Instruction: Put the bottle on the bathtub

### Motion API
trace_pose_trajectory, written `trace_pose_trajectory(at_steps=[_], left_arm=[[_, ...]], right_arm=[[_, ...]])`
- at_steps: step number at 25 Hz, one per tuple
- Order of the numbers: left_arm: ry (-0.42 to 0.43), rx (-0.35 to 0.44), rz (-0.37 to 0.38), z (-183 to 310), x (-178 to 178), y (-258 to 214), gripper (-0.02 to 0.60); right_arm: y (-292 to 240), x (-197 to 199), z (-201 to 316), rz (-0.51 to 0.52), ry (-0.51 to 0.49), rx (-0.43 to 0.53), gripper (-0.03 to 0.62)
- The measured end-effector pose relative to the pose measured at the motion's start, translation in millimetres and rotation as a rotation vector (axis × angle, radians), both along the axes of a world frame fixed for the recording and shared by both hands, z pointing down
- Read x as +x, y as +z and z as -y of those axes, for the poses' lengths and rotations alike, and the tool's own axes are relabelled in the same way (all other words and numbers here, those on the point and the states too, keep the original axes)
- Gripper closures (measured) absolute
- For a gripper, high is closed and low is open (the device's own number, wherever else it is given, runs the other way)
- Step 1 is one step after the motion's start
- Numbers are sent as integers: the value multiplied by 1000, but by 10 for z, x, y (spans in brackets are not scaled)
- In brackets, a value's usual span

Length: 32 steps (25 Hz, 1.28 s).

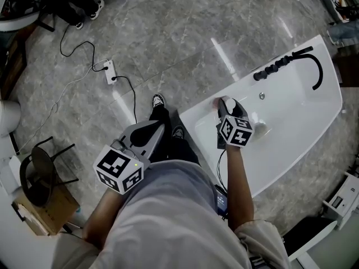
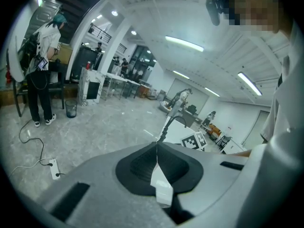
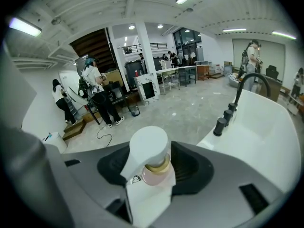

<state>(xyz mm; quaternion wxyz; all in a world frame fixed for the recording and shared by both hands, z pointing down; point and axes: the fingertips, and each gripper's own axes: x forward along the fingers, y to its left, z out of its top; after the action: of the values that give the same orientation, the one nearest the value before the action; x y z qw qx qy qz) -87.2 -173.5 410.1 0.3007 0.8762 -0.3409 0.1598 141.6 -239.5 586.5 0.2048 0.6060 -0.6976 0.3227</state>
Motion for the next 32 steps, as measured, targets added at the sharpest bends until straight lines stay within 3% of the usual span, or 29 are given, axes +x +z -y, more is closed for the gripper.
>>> trace_pose_trajectory(at_steps=[11,32], left_arm=[[2,0,-9,-64,32,10,572],[44,16,-29,-236,251,-11,572]], right_arm=[[39,48,-118,-21,-11,-30,358],[-274,-38,-528,35,-60,11,356]])
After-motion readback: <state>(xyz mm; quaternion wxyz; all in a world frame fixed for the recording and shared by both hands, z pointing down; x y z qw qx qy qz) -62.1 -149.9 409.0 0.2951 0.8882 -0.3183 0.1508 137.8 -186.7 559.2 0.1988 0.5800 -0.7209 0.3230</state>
